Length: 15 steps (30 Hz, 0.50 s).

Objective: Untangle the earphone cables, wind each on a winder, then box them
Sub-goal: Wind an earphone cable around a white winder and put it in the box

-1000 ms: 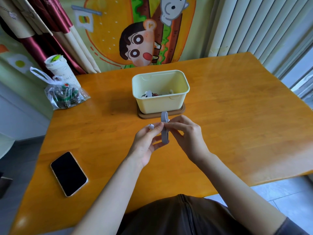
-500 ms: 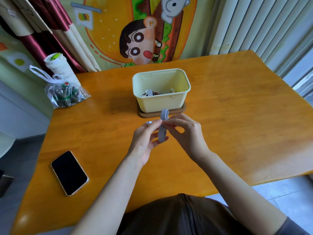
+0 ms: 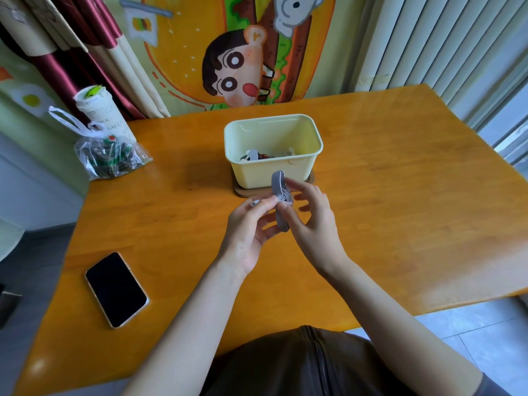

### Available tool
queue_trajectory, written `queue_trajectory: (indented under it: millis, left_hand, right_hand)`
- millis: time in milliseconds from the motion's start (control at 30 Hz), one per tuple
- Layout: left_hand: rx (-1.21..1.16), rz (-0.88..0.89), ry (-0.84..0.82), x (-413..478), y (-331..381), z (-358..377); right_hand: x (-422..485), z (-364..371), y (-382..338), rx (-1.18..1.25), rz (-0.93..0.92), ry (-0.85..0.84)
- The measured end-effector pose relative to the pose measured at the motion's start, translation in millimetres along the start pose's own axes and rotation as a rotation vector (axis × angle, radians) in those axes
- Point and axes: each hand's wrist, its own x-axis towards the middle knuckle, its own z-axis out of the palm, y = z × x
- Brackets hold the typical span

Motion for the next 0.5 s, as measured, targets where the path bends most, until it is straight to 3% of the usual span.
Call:
queue_trajectory:
  millis: [200,500]
  left_hand:
    - [0.046,0.031,-0.024,-2.1,5.4,-1.6]
    - [0.053,0.022,-0.031,-1.3,1.7,-10.2]
  right_hand:
    - [0.3,-4.0,-7.5,0.122,0.077,0.003]
    - [0.5,-4.8,-6.2,0.056,0.131,0.011]
